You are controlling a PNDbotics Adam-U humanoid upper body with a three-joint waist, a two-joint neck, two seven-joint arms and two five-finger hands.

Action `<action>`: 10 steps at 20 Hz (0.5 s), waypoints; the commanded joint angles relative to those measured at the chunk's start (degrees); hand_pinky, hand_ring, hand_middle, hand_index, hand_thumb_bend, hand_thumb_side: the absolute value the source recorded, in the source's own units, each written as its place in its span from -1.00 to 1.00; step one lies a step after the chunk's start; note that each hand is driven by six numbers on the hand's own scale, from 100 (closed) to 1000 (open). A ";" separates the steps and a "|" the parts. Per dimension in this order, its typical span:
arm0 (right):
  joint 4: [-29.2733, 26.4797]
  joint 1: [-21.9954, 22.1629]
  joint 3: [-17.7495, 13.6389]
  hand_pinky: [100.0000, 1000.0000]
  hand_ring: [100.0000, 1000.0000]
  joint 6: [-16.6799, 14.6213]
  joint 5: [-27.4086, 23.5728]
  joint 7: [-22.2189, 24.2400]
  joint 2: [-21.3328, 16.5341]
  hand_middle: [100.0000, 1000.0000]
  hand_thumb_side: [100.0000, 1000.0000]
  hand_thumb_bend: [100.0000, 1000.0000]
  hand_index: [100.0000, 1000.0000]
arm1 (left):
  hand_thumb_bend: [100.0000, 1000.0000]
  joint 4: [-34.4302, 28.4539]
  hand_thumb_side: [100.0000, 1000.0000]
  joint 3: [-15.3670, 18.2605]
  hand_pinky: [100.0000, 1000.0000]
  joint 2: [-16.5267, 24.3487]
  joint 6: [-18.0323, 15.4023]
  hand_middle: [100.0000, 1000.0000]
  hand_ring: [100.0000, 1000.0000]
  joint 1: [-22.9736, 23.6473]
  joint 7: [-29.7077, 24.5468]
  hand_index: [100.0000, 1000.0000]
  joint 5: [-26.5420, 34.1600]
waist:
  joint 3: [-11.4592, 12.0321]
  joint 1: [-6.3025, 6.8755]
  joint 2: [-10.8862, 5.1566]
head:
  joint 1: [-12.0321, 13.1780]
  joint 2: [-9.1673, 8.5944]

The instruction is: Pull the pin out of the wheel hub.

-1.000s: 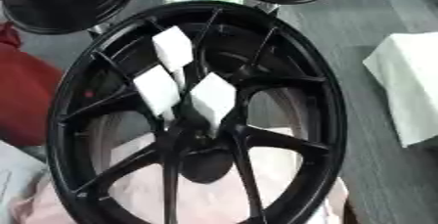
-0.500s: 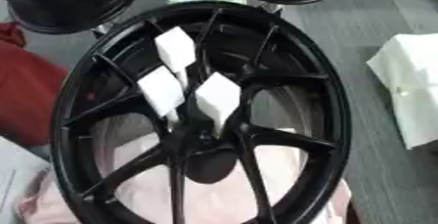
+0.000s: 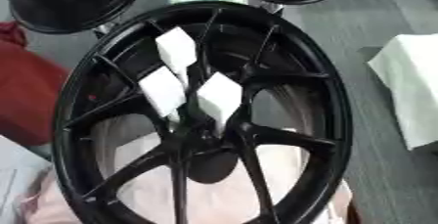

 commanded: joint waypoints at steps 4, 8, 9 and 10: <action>-10.87 -7.12 4.17 0.82 0.77 -3.54 -9.36 2.65 -0.17 0.28 -0.21 -1.00 0.66 | -1.00 -0.66 0.46 0.15 0.24 0.58 0.11 0.05 0.24 -0.62 -0.28 0.39 0.42 | 0.71 0.25 -2.57 | -1.18 -0.33; -15.23 -13.86 6.74 0.80 0.72 -3.16 -12.04 5.57 5.11 0.20 -0.17 -1.00 0.61 | -1.00 -0.60 0.46 -0.12 0.24 0.28 0.22 0.05 0.24 -0.97 -0.60 0.39 0.77 | 1.25 0.29 -2.78 | -1.73 -0.30; -16.09 -15.47 7.09 0.79 0.71 -2.69 -12.12 5.73 7.18 0.19 -0.14 -1.00 0.59 | -1.00 -0.61 0.46 -0.15 0.24 0.21 0.22 0.05 0.24 -1.06 -0.64 0.39 0.86 | 1.35 0.35 -2.82 | -1.82 -0.28; -16.83 -17.01 7.31 0.79 0.70 -2.20 -12.09 5.79 9.42 0.18 -0.12 -1.00 0.59 | -1.00 -0.61 0.46 -0.17 0.24 0.12 0.22 0.05 0.24 -1.16 -0.65 0.39 0.97 | 1.44 0.41 -2.85 | -1.86 -0.26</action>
